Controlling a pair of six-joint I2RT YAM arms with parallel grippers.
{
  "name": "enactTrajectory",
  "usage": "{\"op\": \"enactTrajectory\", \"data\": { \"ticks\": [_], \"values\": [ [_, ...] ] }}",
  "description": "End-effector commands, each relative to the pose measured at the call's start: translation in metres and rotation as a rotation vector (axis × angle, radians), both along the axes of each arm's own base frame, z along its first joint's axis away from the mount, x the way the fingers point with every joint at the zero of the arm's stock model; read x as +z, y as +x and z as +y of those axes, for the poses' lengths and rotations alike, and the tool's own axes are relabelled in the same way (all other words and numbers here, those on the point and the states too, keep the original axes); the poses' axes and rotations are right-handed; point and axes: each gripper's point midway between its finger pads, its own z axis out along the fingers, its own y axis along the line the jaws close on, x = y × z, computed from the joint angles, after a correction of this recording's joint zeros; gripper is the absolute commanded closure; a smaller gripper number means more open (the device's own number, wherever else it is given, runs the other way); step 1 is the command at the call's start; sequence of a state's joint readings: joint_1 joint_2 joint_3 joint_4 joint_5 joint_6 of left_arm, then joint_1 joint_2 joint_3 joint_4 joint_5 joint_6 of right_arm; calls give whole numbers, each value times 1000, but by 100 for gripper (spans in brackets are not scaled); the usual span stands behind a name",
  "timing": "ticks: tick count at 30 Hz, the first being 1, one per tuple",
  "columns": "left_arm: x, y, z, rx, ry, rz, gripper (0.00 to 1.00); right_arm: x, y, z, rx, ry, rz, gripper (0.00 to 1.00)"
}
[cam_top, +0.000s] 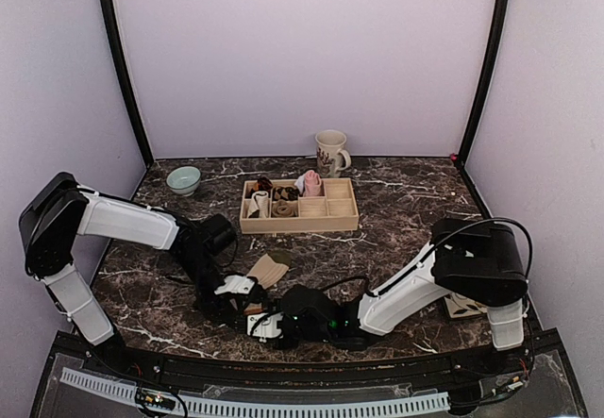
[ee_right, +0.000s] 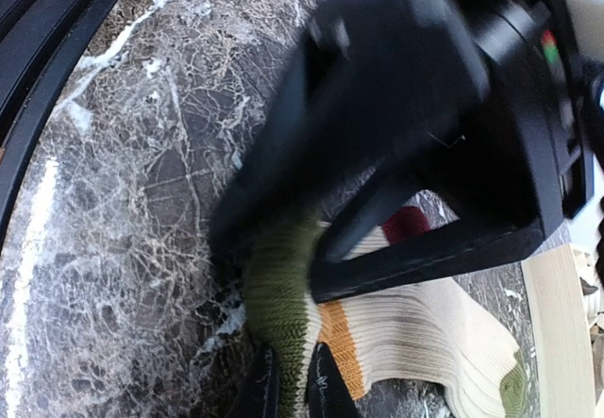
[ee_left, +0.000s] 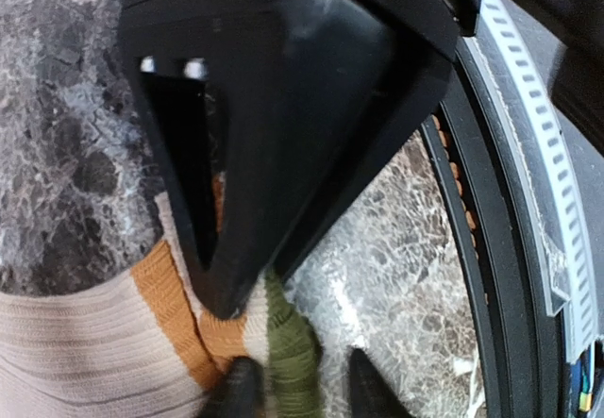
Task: Roll the socks
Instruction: Roll the sock at the center of the board.
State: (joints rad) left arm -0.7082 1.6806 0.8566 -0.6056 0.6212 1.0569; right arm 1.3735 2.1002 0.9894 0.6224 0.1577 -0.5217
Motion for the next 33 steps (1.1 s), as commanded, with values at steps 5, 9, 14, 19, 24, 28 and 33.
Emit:
{"op": "enactTrajectory", "data": {
  "ticks": [5,9,14,19,24,28,33],
  "values": [
    [20,35,45,283,-23,-76,15,-21,-9,-11,-34,-54,151,100],
    [18,36,63,313,-15,-159,17,-23,-14,-15,-44,-62,204,100],
    [25,27,80,282,-24,-260,27,-30,-26,-17,-5,-121,306,100],
    [40,0,91,137,-91,-402,36,-41,-22,-17,-26,-183,504,100],
    [48,-11,94,-17,-187,-598,41,-53,-12,-15,-92,-249,742,100],
    [59,-18,78,-119,-327,-720,34,-68,-8,-19,-147,-313,862,100],
    [39,-23,71,-254,-300,-807,28,-81,-4,-20,-225,-385,936,100]
  ]
}}
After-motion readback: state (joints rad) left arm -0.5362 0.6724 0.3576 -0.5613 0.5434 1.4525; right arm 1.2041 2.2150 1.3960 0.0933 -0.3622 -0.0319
